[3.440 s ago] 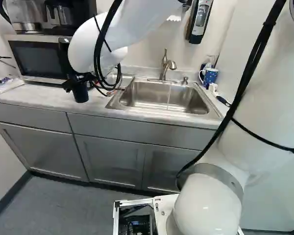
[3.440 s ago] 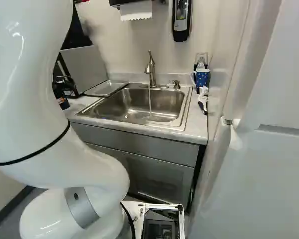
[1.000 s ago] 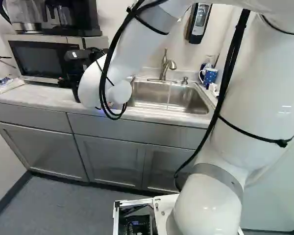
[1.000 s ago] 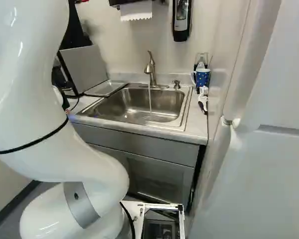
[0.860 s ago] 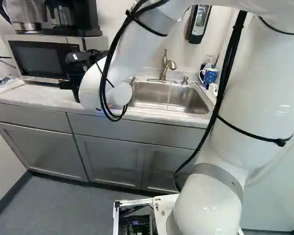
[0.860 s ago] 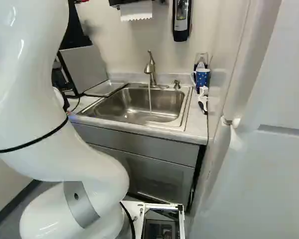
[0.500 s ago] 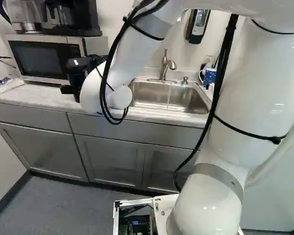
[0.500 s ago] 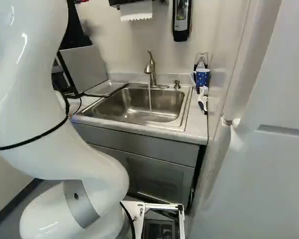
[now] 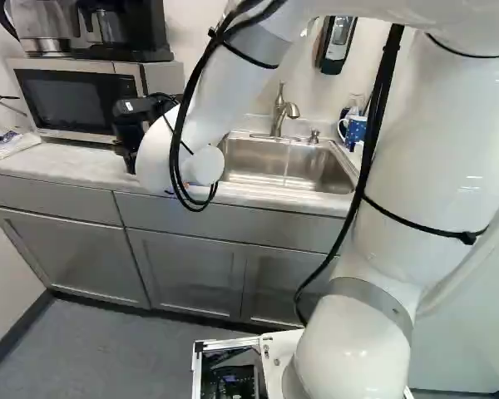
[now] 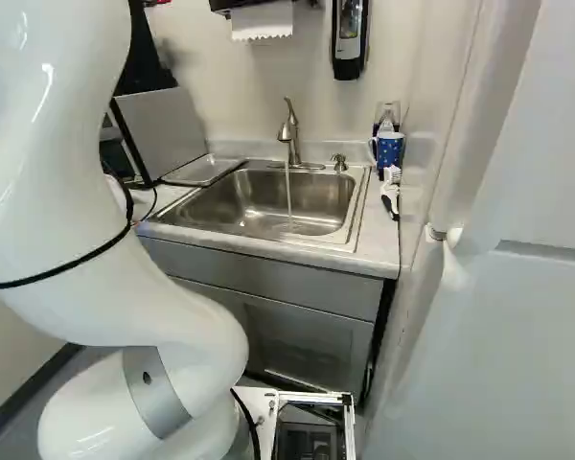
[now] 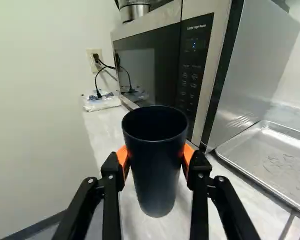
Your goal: Rinse the cup and place it in the tray
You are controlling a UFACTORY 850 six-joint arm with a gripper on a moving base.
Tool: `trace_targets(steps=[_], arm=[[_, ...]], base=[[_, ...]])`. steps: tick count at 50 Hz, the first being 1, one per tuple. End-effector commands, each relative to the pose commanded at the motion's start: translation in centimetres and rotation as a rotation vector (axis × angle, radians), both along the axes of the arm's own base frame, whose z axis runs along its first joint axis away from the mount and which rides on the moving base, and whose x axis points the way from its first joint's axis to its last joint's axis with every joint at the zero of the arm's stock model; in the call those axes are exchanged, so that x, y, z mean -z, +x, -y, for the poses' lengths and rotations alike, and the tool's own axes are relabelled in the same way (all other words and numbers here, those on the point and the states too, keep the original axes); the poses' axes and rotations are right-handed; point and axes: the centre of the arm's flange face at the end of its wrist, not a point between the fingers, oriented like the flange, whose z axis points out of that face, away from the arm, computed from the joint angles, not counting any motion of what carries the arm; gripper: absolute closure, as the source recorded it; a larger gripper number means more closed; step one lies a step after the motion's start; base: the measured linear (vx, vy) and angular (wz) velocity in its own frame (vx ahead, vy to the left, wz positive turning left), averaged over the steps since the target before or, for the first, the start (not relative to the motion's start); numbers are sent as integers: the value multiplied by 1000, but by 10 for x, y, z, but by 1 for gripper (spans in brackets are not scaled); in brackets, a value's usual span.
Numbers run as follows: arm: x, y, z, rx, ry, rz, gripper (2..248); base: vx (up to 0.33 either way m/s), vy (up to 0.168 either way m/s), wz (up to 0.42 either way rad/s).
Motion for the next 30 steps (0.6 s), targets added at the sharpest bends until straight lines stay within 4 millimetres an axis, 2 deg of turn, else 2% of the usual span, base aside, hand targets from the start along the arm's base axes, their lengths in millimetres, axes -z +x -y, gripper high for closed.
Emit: trace_targets(steps=[17,30], arm=[[-11,-1,2,3,15,16,128],[-24,-2,20,28,32,34,128]], base=[[0,0,0],[0,0,0]])
